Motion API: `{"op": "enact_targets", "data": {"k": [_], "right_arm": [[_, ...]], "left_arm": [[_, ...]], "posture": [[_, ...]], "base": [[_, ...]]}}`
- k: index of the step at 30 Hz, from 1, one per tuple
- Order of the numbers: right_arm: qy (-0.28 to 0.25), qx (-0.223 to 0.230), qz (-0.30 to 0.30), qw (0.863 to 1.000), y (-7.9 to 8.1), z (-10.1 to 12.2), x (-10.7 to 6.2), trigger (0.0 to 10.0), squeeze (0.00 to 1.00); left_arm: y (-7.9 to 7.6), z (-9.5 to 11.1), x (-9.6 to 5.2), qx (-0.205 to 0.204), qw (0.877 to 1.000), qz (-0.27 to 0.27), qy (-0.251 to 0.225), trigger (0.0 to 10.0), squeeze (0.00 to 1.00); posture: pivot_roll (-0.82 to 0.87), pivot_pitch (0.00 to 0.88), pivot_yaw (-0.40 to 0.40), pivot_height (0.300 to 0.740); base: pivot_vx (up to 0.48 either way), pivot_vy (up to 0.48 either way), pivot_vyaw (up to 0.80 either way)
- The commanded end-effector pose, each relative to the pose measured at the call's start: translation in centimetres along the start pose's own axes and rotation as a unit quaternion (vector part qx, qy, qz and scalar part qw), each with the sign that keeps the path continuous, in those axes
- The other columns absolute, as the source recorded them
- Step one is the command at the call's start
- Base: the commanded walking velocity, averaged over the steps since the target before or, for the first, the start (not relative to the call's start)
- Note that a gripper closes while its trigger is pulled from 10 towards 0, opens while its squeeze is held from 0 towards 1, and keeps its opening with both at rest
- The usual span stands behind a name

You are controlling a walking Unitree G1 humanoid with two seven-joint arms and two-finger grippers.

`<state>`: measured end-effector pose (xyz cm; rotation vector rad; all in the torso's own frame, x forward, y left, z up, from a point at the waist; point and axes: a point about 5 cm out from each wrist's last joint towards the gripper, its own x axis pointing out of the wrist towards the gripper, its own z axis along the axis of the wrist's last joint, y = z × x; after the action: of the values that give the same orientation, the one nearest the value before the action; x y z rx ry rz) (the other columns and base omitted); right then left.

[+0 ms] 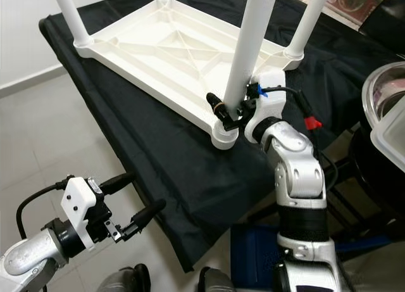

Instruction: Building children table

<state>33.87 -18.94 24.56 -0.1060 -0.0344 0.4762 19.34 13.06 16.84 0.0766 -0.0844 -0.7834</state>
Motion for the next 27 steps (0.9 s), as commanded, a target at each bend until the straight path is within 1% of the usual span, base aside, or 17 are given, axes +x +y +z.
{"op": "enact_targets", "data": {"k": [1, 2, 5, 7, 12, 13, 15, 16, 20, 25, 26, 27], "right_arm": [[-0.009, 0.008, 0.022, 1.000, -0.1, 0.0, 0.0, 10.0, 1.00], [-0.006, 0.010, 0.048, 0.999, -0.5, 0.1, -0.1, 10.0, 0.00], [-0.006, 0.009, 0.089, 0.996, -1.2, 0.5, -0.2, 10.0, 0.00], [-0.010, 0.020, 0.128, 0.992, -1.3, 0.7, -0.4, 10.0, 0.00], [-0.015, 0.017, 0.157, 0.987, -1.8, 0.7, -0.5, 10.0, 0.00], [-0.010, 0.014, 0.168, 0.986, -1.8, 0.4, -0.6, 7.4, 0.00], [-0.007, 0.011, 0.178, 0.984, -1.9, 0.3, -0.7, 7.4, 0.00], [-0.006, 0.008, 0.186, 0.983, -1.9, 0.2, -0.7, 0.0, 0.00], [-0.009, 0.009, 0.200, 0.980, -1.8, 0.0, -0.6, 0.0, 0.00], [-0.003, -0.006, 0.169, 0.986, -2.1, -0.4, -0.5, 0.0, 0.00], [0.005, -0.002, 0.147, 0.989, -2.0, -0.9, -0.4, 0.0, 0.00], [0.005, -0.002, 0.147, 0.989, -2.0, -0.9, -0.4, 0.0, 0.00]], "left_arm": [[-0.1, 0.0, -0.2, 0.000, 1.000, -0.008, 0.007, 10.0, 0.00], [-0.1, 0.0, -0.2, 0.000, 1.000, -0.008, 0.007, 10.0, 0.00], [-0.1, 0.0, -0.3, 0.000, 1.000, -0.007, 0.008, 10.0, 0.00], [-0.1, 0.0, -0.3, 0.001, 1.000, -0.008, 0.009, 10.0, 0.00], [-0.2, 0.0, -0.3, 0.000, 1.000, -0.007, 0.009, 10.0, 0.00], [-0.2, 0.1, -0.4, 0.000, 1.000, -0.008, 0.009, 10.0, 0.00], [-0.2, 0.1, -0.4, 0.000, 1.000, -0.008, 0.009, 10.0, 0.00], [-0.2, 0.1, -0.4, 0.000, 1.000, -0.009, 0.010, 10.0, 0.00], [0.0, 0.1, -0.5, 0.001, 1.000, -0.008, 0.012, 10.0, 0.00], [0.1, 0.2, -0.4, 0.003, 1.000, -0.008, 0.011, 10.0, 0.00], [0.1, 0.1, -0.4, 0.003, 1.000, -0.009, 0.012, 10.0, 0.00], [0.1, 0.1, -0.4, 0.003, 1.000, -0.009, 0.012, 10.0, 0.00]], "posture": [[0.01, 0.252, -0.035, 0.740], [0.01, 0.250, -0.035, 0.740], [0.01, 0.252, -0.033, 0.740], [0.02, 0.253, -0.033, 0.740], [0.02, 0.258, -0.030, 0.740], [0.02, 0.257, -0.026, 0.740], [0.02, 0.257, -0.026, 0.740], [0.02, 0.260, -0.024, 0.740], [0.02, 0.260, -0.023, 0.740], [0.02, 0.254, -0.024, 0.740], [0.02, 0.248, -0.024, 0.740], [0.02, 0.248, -0.024, 0.740]], "base": [[0.000, 0.000, 0.00], [0.000, 0.000, 0.00], [0.000, 0.000, 0.00], [0.000, 0.000, 0.00], [0.000, 0.000, 0.00], [0.000, 0.000, 0.00], [0.000, 0.000, 0.00], [0.000, 0.000, 0.00], [0.000, 0.000, 0.00], [0.000, 0.000, 0.00], [0.000, 0.000, 0.00], [0.000, 0.000, 0.00]]}}
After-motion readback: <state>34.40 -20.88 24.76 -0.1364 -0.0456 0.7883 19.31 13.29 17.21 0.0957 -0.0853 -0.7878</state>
